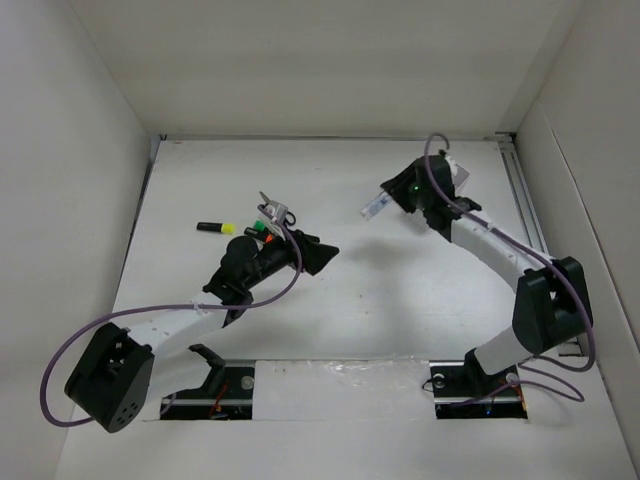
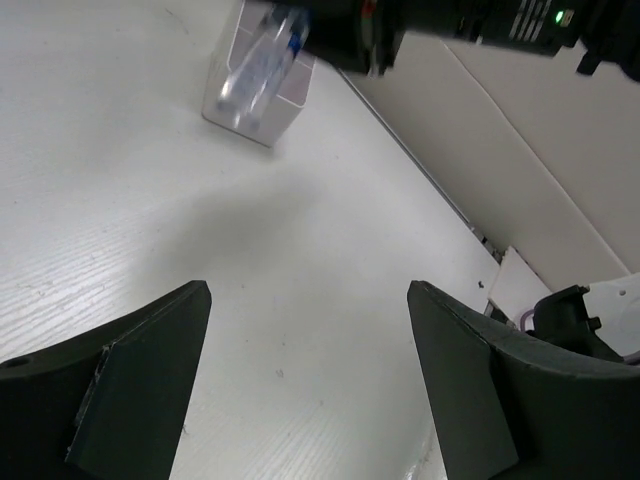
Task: Sort the stationery into containers
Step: Place the stationery in the storage box.
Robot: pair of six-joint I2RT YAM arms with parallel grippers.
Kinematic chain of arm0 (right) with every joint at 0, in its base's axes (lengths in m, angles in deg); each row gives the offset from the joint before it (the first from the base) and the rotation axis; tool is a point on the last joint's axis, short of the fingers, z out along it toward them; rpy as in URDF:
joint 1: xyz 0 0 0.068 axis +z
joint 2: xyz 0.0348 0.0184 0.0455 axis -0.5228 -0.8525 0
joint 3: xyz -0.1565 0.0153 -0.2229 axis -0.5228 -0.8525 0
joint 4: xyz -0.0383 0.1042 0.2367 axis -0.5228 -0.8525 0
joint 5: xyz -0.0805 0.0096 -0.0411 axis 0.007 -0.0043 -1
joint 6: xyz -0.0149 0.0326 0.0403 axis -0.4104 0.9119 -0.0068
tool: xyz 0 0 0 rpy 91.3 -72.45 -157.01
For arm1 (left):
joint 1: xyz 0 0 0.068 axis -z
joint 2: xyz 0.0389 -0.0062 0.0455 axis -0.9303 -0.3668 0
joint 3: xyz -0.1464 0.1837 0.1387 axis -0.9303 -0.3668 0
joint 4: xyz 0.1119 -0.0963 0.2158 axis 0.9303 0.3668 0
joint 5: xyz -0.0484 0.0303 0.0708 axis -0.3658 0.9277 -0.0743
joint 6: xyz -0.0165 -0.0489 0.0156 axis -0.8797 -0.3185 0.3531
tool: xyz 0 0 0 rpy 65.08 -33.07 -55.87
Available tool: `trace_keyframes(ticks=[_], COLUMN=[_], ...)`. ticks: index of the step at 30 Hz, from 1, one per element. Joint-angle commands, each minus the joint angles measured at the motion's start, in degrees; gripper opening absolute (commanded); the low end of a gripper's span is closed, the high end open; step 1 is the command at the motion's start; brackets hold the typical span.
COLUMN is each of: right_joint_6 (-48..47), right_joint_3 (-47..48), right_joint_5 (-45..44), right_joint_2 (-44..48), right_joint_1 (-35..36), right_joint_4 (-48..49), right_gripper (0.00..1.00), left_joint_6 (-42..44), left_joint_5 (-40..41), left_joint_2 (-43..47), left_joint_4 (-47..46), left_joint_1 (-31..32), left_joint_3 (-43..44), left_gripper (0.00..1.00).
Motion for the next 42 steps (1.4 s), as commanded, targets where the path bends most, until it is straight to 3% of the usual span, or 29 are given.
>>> trace_keyframes(ticks=[1,6,10,17,42], right_joint_6=[2.35,2.88,1.22,-2.74,-10.92], right_joint_3=[5.81,13.53,21.8,32.27,36.04], right_joint_5=[-16.22,-36.25,-43.03,-49.28,-62.04], right_joint_2=[3.48,-2.84,-9.08,-18.05,-27.1], right_joint_1=[-5.7,-11.94,-14.32,-13.8,-9.94], right_joint_4=[2.16,-2.23,-7.07,-11.73,-9.88], right_gripper=[0.11,0.09,0.08,0.08,0.14], left_joint_6=[-0.48,-1.0,-1.71,-2.24,-3.29], left_joint_5=[0.23,1.72,1.72,2.95,12.7], left_joint_2=[0.8,-0.43,-0.96,-2.01,-0.87], left_joint_4=[-2.71,1.68,3.52,6.77,11.7], left_joint_1=[0.06,0.06,0.06,0.06,0.06], left_joint_3=[-0.83,0.4,1.54,2.6,3.13], left_gripper=[0.77,0.77,0.77,0.76,0.73])
